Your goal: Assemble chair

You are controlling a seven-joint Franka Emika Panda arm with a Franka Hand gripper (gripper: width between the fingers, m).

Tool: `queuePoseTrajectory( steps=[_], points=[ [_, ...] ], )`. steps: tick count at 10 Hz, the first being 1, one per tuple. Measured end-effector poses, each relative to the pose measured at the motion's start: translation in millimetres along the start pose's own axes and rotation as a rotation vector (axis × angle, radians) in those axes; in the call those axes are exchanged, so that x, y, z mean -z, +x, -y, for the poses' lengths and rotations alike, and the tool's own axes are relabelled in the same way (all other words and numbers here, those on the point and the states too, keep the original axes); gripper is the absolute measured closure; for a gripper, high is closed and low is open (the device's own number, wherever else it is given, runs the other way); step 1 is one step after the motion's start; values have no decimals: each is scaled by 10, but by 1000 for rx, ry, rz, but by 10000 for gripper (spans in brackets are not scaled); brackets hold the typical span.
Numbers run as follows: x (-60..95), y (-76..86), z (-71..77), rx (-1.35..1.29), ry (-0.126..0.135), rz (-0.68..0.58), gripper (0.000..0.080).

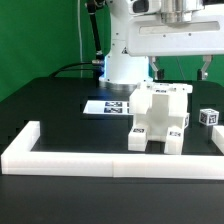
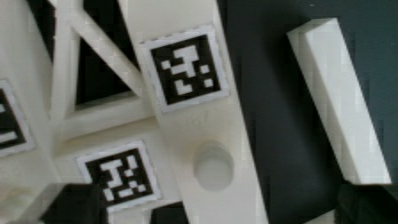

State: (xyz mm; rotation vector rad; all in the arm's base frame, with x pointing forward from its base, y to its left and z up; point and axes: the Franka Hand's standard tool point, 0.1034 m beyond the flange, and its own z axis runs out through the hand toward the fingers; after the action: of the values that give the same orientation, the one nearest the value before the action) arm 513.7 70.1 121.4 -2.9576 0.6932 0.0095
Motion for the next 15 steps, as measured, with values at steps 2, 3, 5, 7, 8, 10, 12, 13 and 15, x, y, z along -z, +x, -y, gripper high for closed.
queuePoseTrajectory(
  steps=[2,3,5,7,8,10,12,13,15],
  points=[
    [-30,-127,33,-52,-5,10,151],
    [-32,-171,96,-77,-5,11,151],
    [-83,-301,248,-124,-11,19,151],
    [-170,-366,381,-163,-26,36,151],
    [-106,-253,381,-106,-31,55,151],
    [-104,-220,386,-118,-26,43,151],
    [-133,-355,513,-195,-26,38,151],
    [-183,-466,586,-193,-24,32,151],
    [-336,-606,639,-205,-36,25,151]
  ],
)
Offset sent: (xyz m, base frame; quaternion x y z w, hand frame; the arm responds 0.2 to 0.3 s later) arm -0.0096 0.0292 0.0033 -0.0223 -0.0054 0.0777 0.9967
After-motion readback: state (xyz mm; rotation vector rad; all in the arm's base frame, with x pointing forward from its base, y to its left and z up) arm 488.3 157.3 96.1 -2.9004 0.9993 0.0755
